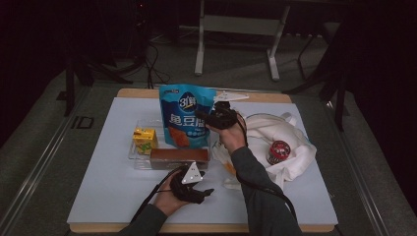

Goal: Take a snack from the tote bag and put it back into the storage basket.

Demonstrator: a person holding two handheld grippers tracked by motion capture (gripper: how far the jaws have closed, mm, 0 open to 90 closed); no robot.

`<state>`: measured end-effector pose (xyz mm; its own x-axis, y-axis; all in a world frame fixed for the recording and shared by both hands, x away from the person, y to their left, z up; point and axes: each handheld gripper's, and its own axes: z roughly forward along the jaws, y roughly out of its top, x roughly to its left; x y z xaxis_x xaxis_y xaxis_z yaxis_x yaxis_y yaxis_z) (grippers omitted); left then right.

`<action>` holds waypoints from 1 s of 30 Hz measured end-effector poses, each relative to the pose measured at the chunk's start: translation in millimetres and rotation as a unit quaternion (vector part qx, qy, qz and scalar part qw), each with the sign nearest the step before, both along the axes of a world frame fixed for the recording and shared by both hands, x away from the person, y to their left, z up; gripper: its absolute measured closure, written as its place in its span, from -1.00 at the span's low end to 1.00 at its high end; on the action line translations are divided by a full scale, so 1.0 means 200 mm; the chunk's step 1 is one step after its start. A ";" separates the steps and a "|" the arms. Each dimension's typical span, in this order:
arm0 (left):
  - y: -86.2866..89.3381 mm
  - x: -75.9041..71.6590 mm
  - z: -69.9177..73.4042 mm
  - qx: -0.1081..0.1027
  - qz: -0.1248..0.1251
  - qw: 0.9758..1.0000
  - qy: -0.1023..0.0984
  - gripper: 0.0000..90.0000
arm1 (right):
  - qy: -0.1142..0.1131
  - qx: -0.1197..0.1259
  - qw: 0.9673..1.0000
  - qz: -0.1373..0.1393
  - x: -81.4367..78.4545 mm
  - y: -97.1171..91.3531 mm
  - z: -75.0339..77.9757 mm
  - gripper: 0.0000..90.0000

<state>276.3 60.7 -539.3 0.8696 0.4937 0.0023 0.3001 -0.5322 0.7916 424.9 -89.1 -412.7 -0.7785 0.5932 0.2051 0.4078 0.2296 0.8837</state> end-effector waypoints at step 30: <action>0.00 0.01 0.00 0.003 0.001 1.000 0.004 -0.28 | 0.000 -0.080 0.997 0.006 -0.07 0.03 -0.14 0.59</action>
<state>277.4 60.1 -539.5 0.8688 0.4951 -0.0023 0.3074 -0.5358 0.7864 411.0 -83.7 -440.5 -0.7859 0.6087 0.1090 0.4040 0.3720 0.8357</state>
